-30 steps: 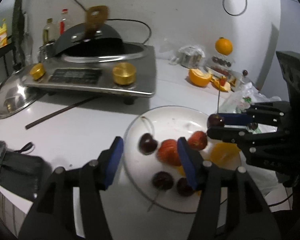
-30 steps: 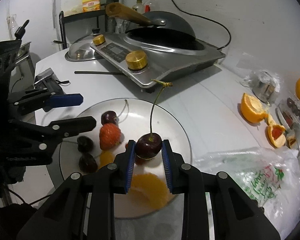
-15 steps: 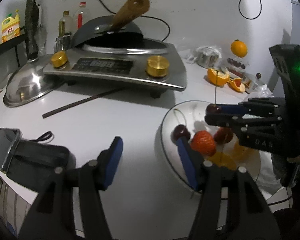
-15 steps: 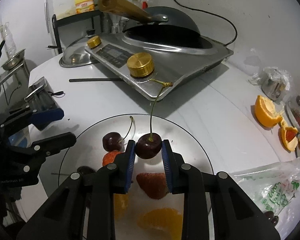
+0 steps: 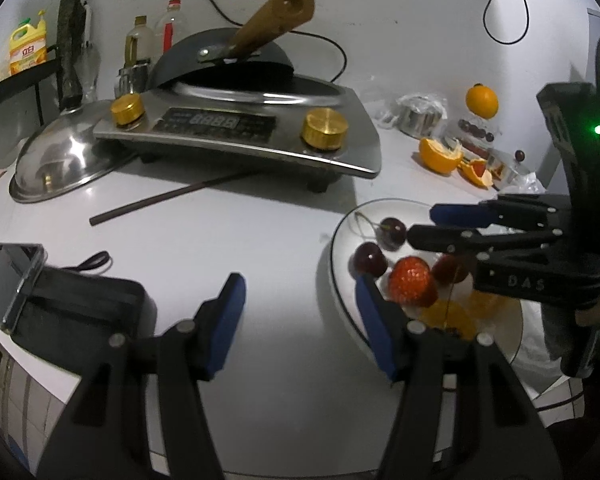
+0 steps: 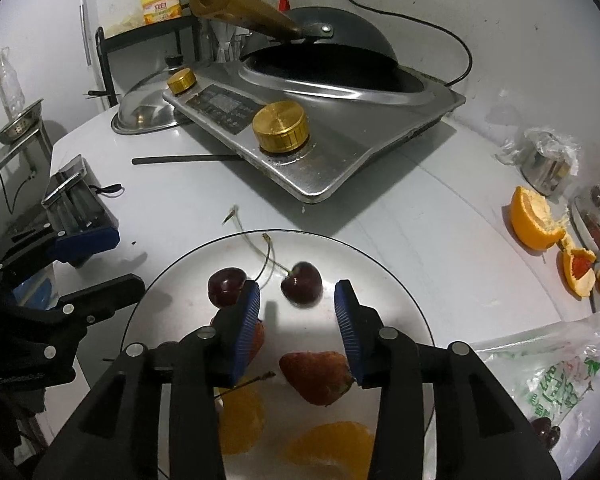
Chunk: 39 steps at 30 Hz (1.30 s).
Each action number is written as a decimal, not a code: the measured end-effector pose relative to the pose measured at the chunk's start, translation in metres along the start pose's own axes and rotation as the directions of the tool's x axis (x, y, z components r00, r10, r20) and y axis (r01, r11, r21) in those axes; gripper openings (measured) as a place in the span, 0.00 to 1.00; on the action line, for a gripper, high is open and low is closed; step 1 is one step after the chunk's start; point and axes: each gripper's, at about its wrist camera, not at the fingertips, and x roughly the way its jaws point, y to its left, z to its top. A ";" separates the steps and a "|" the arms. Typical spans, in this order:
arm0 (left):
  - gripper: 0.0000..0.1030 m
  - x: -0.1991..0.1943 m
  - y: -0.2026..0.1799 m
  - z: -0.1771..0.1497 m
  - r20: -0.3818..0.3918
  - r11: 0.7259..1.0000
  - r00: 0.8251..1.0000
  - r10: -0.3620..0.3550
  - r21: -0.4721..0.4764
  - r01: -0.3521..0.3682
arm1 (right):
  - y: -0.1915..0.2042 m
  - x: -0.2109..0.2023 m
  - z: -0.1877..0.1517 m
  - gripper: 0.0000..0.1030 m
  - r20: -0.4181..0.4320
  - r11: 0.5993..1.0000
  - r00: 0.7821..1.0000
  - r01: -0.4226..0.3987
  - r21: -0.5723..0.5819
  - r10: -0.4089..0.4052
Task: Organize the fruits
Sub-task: 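Lower the cherry onto the plate and open the right tool, then move both open tools back over the cherries on the plastic bag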
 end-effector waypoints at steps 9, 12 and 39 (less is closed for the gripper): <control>0.57 -0.016 -0.015 0.002 0.027 1.000 1.000 -0.014 0.025 0.013 | -0.005 -0.025 -0.008 0.40 0.029 1.000 0.999 0.019 0.019 -0.019; 0.57 -0.021 -0.023 0.002 0.035 0.999 0.999 -0.022 0.037 0.021 | -0.007 -0.037 -0.013 0.40 0.043 0.999 0.999 0.025 0.028 -0.026; 0.65 -0.056 -0.093 0.005 0.069 0.992 0.995 -0.067 0.112 0.059 | -0.040 -0.118 -0.059 0.40 0.137 0.992 0.988 0.049 0.115 -0.065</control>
